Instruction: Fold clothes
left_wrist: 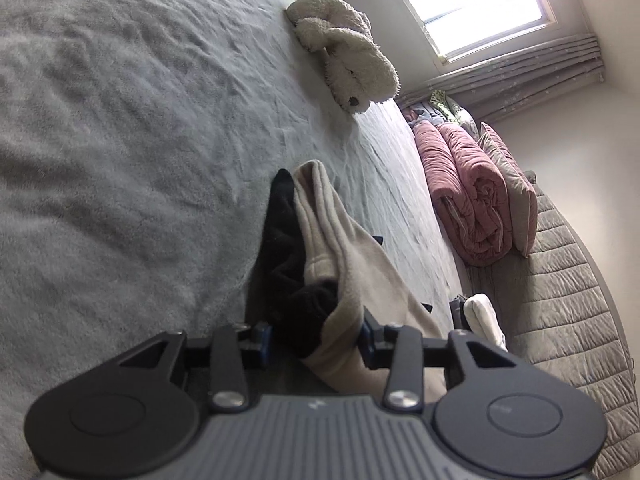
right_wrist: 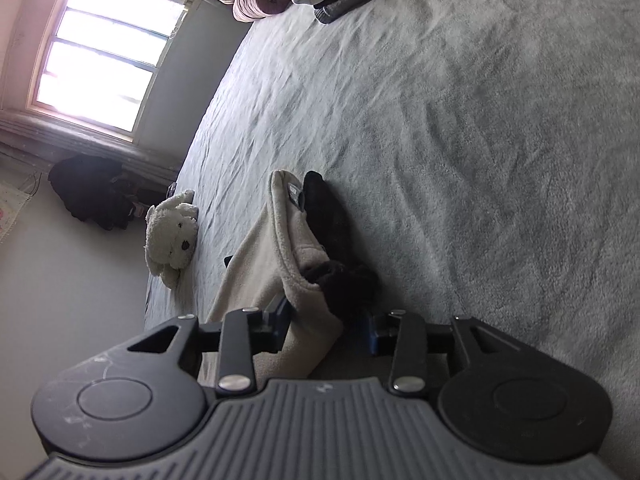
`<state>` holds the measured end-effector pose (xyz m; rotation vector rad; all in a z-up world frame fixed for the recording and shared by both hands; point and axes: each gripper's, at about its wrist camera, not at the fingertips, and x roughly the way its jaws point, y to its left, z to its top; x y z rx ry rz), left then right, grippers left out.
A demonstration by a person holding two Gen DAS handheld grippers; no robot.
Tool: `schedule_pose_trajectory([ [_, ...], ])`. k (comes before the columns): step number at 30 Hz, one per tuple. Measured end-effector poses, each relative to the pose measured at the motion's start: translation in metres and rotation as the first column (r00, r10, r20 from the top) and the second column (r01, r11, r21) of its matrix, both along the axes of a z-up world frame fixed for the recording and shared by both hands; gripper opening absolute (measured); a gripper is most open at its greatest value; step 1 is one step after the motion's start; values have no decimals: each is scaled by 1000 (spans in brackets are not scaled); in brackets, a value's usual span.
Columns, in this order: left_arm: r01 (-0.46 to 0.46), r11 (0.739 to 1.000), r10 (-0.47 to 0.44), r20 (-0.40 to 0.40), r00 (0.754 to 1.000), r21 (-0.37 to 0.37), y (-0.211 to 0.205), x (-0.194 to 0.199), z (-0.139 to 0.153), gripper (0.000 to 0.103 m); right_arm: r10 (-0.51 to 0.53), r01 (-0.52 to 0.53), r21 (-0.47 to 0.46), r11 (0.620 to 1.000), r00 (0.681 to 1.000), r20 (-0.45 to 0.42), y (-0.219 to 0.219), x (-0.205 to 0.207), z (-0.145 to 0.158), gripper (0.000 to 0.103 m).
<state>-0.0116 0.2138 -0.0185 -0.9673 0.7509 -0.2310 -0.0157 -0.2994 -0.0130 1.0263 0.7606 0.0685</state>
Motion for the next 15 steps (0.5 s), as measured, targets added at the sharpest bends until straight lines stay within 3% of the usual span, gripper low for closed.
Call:
schedule_pose_trajectory([
  [8,-69,995,69,10,998,-70,2,-2,-7,47,-60,67,-194,979,997,41,5,-4,17,54],
  [12,-121,991,122,3,993,-52,1,-3,-8,41,-70,98,-319,943,993,98,15,1,25,54],
  [15,-157,987,158,5,987,-36,-1,-5,-8,37,-45,114,-465,878,987,156,36,5,34,54],
])
